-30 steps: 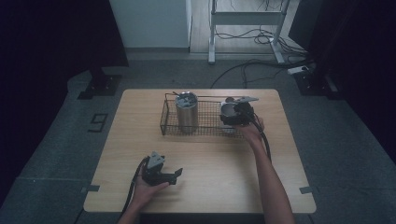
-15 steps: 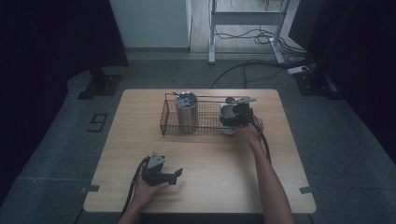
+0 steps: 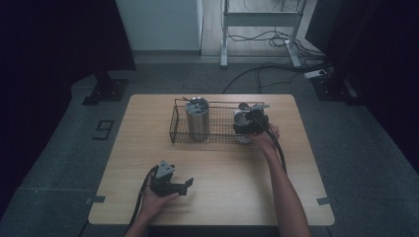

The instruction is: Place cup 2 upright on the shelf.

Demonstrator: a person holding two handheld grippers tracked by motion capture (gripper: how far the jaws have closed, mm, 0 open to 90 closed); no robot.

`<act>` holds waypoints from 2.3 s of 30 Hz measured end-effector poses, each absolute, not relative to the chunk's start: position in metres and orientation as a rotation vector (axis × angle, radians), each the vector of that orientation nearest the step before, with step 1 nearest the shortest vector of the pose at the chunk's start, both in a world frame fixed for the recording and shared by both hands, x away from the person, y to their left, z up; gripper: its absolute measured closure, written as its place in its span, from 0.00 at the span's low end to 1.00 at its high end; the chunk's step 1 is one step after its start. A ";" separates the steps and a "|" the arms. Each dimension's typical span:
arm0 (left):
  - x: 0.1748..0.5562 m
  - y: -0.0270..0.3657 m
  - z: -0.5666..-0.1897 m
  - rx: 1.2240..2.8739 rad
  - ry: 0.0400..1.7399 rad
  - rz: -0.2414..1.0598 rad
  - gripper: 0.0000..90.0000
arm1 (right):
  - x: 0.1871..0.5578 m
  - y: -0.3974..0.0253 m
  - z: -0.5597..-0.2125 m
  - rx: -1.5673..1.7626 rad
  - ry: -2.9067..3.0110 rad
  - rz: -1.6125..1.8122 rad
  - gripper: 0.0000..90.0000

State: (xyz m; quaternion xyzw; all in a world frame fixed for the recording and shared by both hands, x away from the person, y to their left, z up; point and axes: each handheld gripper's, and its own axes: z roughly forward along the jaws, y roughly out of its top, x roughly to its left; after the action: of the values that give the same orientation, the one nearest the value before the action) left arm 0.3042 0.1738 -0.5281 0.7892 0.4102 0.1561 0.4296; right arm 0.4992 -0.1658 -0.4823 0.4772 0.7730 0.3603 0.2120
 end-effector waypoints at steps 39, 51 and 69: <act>0.303 0.173 -0.527 1.956 1.018 0.405 0.08 | 0.494 -0.173 -0.477 1.366 2.100 1.001 0.00; 0.302 0.172 -0.527 1.959 1.017 0.404 0.08 | 0.481 -0.182 -0.453 1.322 2.000 1.133 0.00; 0.302 0.175 -0.524 1.943 1.021 0.399 0.08 | 0.452 -0.195 -0.445 1.298 1.963 1.246 0.06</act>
State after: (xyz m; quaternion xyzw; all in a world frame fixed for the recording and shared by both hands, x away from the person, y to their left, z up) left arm 0.3025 0.1750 -0.5237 0.7821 0.4110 0.1607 0.4399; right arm 0.4525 -0.1948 -0.4449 0.4736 0.7161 0.4547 0.2370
